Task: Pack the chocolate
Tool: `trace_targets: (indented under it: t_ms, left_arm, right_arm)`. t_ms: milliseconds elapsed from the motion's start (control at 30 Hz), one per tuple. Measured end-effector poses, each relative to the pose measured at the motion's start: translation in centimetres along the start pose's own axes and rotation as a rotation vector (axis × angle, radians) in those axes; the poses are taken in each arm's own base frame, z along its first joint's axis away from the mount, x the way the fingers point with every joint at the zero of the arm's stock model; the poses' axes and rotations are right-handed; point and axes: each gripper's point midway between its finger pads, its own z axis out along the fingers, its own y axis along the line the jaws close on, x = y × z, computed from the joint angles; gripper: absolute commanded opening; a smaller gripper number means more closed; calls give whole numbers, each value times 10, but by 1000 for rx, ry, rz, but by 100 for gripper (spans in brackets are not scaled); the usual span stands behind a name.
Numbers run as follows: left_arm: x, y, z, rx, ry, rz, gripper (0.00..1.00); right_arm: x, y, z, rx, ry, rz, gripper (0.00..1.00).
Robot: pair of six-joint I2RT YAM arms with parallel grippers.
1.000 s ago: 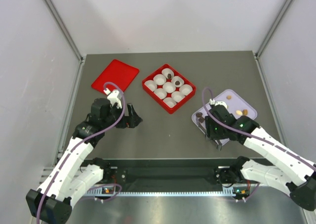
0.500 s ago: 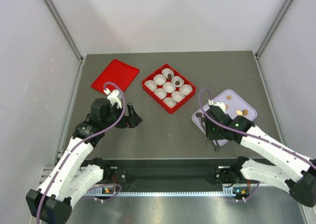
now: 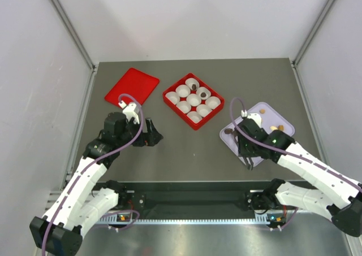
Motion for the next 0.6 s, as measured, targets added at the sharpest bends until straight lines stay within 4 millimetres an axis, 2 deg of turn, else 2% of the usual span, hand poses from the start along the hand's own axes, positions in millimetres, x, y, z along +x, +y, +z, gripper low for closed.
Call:
trace_targets:
  t_ms: [100,200,333,467,600]
  left_arm:
    - [0,0,0,0,0,0,94]
    - [0,0,0,0,0,0,94]
    - [0,0,0,0,0,0,94]
    - [0,0,0,0,0,0,94]
    - [0,0,0,0,0,0,94]
  right_arm:
    - [-14,-1,-11,9,-37,8,32]
    - [-38,3,-27,5,-90,12,31]
    - [-73,19,-38,-9,-140,-1,31]
    - [-100,39,-31,-15,-160,-52,32]
    - [-124,63,-9,-1,-154,-118,33]
